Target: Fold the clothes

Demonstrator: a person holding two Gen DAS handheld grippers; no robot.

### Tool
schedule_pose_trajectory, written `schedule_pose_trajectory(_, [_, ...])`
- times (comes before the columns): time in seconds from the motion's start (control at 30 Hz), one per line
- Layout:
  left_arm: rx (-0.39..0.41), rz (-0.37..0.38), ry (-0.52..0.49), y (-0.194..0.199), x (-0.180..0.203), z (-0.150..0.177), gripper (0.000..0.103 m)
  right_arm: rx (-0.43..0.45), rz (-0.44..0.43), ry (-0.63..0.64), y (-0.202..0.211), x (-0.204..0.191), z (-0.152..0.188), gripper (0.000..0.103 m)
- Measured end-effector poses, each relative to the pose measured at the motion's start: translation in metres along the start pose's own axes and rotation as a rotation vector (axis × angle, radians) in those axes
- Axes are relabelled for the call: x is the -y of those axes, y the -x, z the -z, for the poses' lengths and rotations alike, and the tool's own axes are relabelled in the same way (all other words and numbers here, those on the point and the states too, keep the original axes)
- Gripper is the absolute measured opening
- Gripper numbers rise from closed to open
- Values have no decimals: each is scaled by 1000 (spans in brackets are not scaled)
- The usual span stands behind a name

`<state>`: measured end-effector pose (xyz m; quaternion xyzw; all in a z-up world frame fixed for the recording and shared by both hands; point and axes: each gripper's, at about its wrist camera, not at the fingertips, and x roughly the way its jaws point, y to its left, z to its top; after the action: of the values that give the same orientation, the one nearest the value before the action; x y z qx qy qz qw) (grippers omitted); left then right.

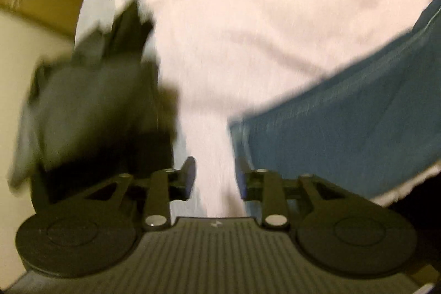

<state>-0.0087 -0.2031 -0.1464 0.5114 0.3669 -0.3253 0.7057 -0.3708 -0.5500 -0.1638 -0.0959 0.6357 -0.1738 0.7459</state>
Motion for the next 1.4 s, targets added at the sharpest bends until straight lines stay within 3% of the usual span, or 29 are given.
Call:
schedule_pose_trajectory(0.13, [140, 55, -145, 18, 36, -55, 47, 20, -22, -15, -18, 15, -6, 84])
schedule_pose_trajectory(0.17, [170, 78, -186, 23, 50, -71, 51, 24, -27, -18, -23, 18, -7, 79])
schedule_pose_trajectory(0.23, [225, 115, -262, 27, 77, -102, 60, 34, -38, -26, -32, 26, -10, 52])
schedule_pose_trajectory(0.3, [271, 159, -327, 29, 108, -135, 61, 46, -50, -33, -40, 34, -12, 32])
schedule_pose_trajectory(0.33, [289, 181, -357, 31, 126, -154, 61, 66, -66, -38, -32, 48, -10, 14])
schedule_pose_trajectory(0.4, [331, 217, -404, 34, 157, -185, 63, 113, -83, -53, -14, 83, -4, 13])
schedule_pose_trajectory(0.53, [395, 268, -479, 33, 215, -249, 68, 199, -38, -103, 17, 175, 1, 12])
schedule_pose_trajectory(0.73, [329, 225, -634, -10, 289, -322, 68, 209, 1, -127, -18, 293, -4, 13])
schedule_pose_trajectory(0.77, [315, 209, -669, -23, 292, -325, 66, 203, -9, -130, -29, 305, -4, 13])
schedule_pose_trajectory(0.8, [289, 204, -706, -32, 296, -328, 49, 197, -20, -136, -39, 317, -5, 13])
schedule_pose_trajectory(0.87, [206, 241, -711, -44, 290, -330, 9, 178, -60, -172, -59, 330, -1, 13])
schedule_pose_trajectory(0.97, [175, 313, -593, -30, 252, -335, 7, 166, -101, -212, -77, 346, 0, 14])
schedule_pose_trajectory(1.0, [174, 287, -580, -22, 236, -332, 6, 167, -110, -219, -81, 348, -1, 14])
schedule_pose_trajectory(1.13, [153, 110, -573, 15, 164, -308, 6, 175, -128, -239, -88, 351, -5, 14])
schedule_pose_trajectory(1.27, [33, -104, -589, 28, 81, -266, 5, 172, -134, -254, -97, 351, -15, 14])
schedule_pose_trajectory(1.4, [-86, -307, -722, 7, 27, -217, 4, 146, -106, -247, -110, 347, -31, 14])
